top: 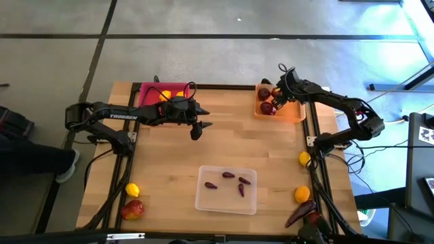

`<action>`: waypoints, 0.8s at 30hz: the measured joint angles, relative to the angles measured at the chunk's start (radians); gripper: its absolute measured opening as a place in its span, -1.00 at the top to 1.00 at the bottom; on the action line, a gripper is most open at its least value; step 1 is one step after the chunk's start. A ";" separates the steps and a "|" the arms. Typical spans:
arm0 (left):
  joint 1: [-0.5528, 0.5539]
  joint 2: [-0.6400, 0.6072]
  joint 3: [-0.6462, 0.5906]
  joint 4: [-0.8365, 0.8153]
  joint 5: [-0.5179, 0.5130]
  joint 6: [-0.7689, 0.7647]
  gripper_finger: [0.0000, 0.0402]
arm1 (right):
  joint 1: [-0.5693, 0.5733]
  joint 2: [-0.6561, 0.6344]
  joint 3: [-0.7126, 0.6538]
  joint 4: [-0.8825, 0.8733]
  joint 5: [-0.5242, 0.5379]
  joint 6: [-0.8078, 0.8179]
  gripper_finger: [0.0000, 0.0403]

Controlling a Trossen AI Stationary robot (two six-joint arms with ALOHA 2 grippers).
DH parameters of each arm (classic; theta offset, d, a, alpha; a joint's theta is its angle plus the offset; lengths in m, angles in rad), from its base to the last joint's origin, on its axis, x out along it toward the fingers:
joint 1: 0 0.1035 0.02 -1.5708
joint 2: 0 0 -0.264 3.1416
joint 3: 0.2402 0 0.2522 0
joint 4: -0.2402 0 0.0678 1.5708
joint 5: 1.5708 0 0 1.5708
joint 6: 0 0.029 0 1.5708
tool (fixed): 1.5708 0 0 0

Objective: Sort produce into baskets
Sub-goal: Put the apple into the orange bin

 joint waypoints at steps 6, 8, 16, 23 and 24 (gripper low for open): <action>0.000 0.000 0.000 0.000 0.000 0.000 -0.28 | 0.000 0.029 -0.025 0.042 0.001 0.002 0.06; -0.001 0.000 0.000 0.000 0.000 0.000 -0.28 | 0.000 0.055 -0.026 0.049 0.000 0.001 0.05; -0.001 0.000 0.000 0.000 0.000 -0.002 -0.28 | 0.003 0.091 -0.026 0.083 -0.018 0.000 0.04; 0.000 0.000 0.000 0.000 0.000 -0.001 -0.28 | 0.003 0.091 -0.026 0.079 -0.006 -0.001 -0.31; 0.000 0.000 0.000 0.000 0.000 -0.001 -0.28 | 0.003 0.091 -0.025 0.078 0.007 -0.002 -0.38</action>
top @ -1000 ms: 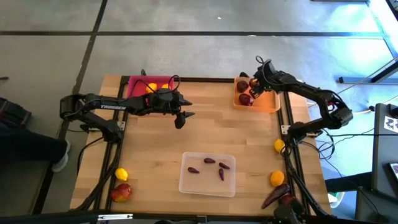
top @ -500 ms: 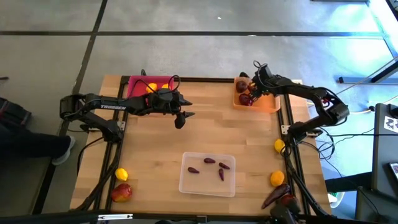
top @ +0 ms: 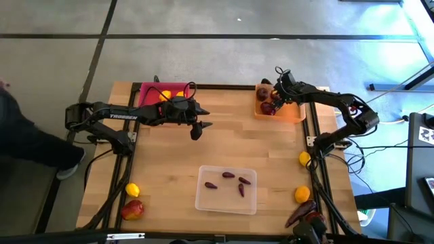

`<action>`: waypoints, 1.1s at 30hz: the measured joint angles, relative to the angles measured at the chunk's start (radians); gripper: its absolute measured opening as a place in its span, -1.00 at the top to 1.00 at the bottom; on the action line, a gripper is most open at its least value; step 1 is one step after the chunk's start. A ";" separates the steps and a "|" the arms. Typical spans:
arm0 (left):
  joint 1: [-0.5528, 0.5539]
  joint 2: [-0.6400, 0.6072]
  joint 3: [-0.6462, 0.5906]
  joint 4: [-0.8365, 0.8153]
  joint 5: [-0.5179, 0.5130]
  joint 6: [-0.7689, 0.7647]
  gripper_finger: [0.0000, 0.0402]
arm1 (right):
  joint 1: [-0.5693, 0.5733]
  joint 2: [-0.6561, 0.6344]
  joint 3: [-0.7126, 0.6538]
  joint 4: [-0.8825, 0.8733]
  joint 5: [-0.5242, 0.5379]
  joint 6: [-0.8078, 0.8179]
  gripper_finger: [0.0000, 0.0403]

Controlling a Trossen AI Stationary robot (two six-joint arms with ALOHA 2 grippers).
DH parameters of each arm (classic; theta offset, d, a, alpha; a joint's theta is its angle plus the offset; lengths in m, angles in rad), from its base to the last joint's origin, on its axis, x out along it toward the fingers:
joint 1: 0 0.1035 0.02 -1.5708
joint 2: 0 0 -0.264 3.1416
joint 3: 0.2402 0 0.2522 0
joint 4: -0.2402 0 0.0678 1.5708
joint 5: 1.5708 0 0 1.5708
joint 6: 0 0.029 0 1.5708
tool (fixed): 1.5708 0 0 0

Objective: Sort produce into baskets
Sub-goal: Put the apple into the orange bin, then put the lemon into the red bin

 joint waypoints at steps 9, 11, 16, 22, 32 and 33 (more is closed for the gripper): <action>-0.007 -0.032 0.028 -0.066 0.000 0.014 -0.28 | 0.039 -0.140 0.100 -0.179 0.020 0.006 -0.69; -0.021 -0.059 0.049 -0.131 -0.001 0.011 -0.29 | 0.072 -0.200 0.119 -0.206 0.019 0.010 -0.69; -0.102 -0.128 0.098 -0.327 0.000 -0.024 -0.29 | 0.204 -0.340 0.143 -0.220 0.009 0.045 -0.65; -0.248 -0.168 0.158 -0.571 0.000 -0.138 -0.29 | 0.381 -0.453 0.144 -0.195 -0.039 0.104 -0.64; -0.518 -0.172 0.177 -0.857 0.020 -0.357 -0.29 | 0.637 -0.471 0.144 -0.172 -0.059 0.155 -0.64; -0.544 -0.172 0.177 -0.889 0.023 -0.387 -0.29 | 0.655 -0.470 0.144 -0.169 -0.059 0.155 -0.64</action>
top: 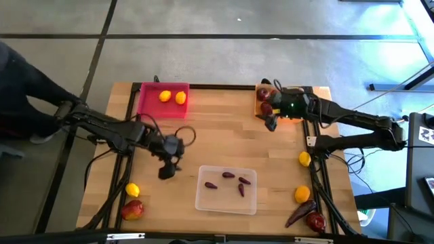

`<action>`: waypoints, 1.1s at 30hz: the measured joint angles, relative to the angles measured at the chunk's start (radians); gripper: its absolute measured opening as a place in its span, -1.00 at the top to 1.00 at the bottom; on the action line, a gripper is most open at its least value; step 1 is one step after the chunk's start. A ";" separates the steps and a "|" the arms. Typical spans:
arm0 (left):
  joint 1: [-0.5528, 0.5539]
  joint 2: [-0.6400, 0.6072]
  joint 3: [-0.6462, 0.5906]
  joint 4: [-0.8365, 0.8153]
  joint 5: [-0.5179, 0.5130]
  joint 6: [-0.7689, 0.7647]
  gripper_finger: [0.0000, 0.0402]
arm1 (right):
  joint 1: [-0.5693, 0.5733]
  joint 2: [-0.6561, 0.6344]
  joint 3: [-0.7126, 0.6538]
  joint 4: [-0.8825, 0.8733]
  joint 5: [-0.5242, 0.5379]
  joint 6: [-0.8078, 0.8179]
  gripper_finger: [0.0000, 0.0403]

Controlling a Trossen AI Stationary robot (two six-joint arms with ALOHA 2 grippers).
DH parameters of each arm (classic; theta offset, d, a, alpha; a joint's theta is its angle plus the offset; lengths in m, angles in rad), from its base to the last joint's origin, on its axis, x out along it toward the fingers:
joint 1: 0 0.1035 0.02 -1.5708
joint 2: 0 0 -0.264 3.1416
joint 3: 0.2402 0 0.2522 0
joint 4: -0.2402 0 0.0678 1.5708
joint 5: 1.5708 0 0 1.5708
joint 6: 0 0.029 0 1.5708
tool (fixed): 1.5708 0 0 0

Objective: Sort produce into baskets
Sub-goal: Put the lemon into the red bin

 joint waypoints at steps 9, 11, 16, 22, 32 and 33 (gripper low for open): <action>-0.209 0.000 0.000 -0.112 0.086 -0.184 -0.29 | 0.119 0.000 0.000 0.066 0.038 0.003 -0.64; -0.247 0.000 0.000 -0.113 0.085 -0.186 -0.29 | 0.135 0.000 0.000 0.067 0.048 0.004 -0.64; -0.324 0.002 0.000 -0.156 0.085 -0.220 -0.29 | 0.152 0.000 0.000 0.067 0.053 0.005 -0.64; -0.410 0.022 -0.002 -0.255 0.083 -0.285 -0.29 | 0.152 0.001 0.000 0.066 0.053 0.006 -0.64; -0.519 0.083 -0.006 -0.294 0.085 -0.320 -0.29 | 0.150 0.026 -0.010 0.070 0.052 0.006 -0.64; -0.525 0.090 -0.006 -0.297 0.088 -0.323 -0.29 | 0.150 0.027 -0.011 0.062 0.052 0.006 -0.64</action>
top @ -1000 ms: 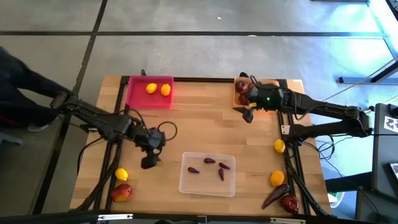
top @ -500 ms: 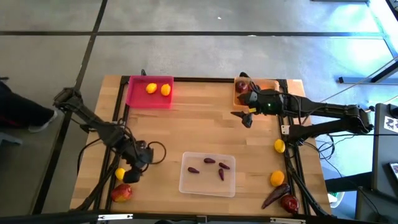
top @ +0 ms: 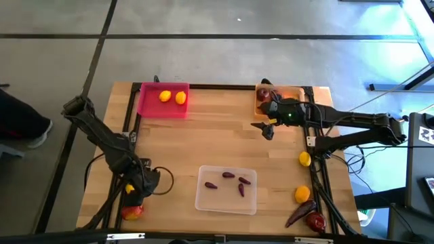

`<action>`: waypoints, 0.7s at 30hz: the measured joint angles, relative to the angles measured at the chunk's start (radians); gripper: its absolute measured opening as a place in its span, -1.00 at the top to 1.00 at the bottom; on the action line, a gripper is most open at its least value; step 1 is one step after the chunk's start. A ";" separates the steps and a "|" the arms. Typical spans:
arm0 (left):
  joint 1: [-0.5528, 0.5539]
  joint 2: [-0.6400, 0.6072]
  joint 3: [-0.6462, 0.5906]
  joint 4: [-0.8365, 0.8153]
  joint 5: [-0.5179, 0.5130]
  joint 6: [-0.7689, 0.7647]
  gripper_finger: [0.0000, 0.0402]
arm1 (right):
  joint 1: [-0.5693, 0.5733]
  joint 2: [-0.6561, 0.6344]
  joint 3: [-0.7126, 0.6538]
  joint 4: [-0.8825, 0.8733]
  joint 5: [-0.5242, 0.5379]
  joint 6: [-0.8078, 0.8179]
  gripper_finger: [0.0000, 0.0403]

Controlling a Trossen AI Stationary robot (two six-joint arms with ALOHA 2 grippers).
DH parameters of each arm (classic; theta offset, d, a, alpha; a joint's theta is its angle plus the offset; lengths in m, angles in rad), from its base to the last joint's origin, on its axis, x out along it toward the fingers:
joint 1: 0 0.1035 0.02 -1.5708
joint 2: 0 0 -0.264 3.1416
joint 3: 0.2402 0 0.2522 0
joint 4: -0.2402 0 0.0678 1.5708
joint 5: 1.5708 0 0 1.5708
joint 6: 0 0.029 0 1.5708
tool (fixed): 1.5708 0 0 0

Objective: Sort produce into baskets
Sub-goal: Put the lemon into the red bin

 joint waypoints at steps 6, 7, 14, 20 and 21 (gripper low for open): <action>-0.047 0.031 0.000 0.003 0.047 -0.034 -0.29 | 0.000 0.013 0.000 0.007 0.000 0.000 -0.64; -0.058 0.036 0.000 0.002 0.051 -0.043 -0.29 | 0.000 0.014 0.000 0.007 0.000 0.000 -0.64; -0.109 0.067 0.000 -0.004 0.076 -0.042 -0.29 | 0.000 0.014 0.000 0.004 -0.001 0.002 -0.64; -0.129 0.127 0.000 -0.097 0.075 0.025 -0.28 | 0.000 0.014 0.000 0.008 -0.001 0.003 -0.64; -0.130 0.138 0.000 -0.098 0.075 0.040 -0.28 | 0.000 0.014 0.000 0.008 -0.002 0.003 -0.64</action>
